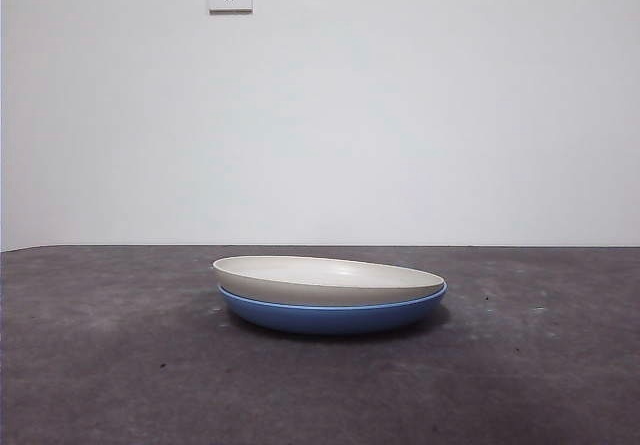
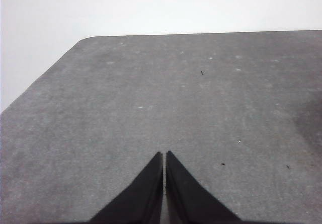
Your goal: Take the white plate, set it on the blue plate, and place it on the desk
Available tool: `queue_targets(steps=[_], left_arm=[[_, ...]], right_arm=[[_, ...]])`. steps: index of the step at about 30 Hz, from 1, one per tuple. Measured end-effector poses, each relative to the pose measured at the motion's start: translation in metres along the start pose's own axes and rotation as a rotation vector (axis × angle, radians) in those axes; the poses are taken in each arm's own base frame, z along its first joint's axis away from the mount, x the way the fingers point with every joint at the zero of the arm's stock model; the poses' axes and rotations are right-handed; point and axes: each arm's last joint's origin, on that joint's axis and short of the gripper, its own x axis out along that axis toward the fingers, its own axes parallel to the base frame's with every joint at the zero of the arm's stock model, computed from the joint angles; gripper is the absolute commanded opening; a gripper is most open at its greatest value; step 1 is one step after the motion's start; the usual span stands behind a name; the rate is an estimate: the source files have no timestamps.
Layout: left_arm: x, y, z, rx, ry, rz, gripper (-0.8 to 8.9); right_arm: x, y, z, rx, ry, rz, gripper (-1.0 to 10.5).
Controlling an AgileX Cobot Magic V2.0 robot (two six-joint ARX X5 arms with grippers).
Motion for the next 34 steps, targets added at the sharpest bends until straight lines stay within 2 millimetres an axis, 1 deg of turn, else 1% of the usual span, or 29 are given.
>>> queue_targets(steps=[6,11,15,18,22,27,30,34], left_arm=[[0.000,0.000,0.000,0.000,0.000,0.000,0.09],[0.000,0.000,0.000,0.000,0.000,0.000,0.09],[0.000,0.000,0.000,0.000,0.000,0.000,0.09],[0.000,0.000,0.000,0.000,0.000,0.000,0.09],[0.000,0.000,0.000,0.000,0.000,0.000,0.09],[0.000,0.000,0.000,0.000,0.000,0.000,0.09],[0.000,0.000,0.000,0.000,0.000,0.000,0.09],[0.000,0.000,0.000,0.000,0.000,0.000,0.09]], right_arm=[[-0.004,-0.004,-0.056,-0.017,-0.061,-0.087,0.1],[-0.005,-0.004,-0.091,-0.023,-0.093,-0.161,0.1],[-0.005,-0.004,-0.115,-0.006,-0.085,-0.206,0.1],[-0.004,-0.004,-0.127,0.011,-0.081,-0.220,0.1],[-0.001,-0.004,-0.143,0.054,-0.029,-0.218,0.1],[-0.001,-0.004,-0.150,0.083,0.038,-0.216,0.1],[-0.001,-0.003,-0.157,0.105,0.112,-0.215,0.1],[-0.001,-0.004,-0.158,0.117,0.121,-0.229,0.1]])
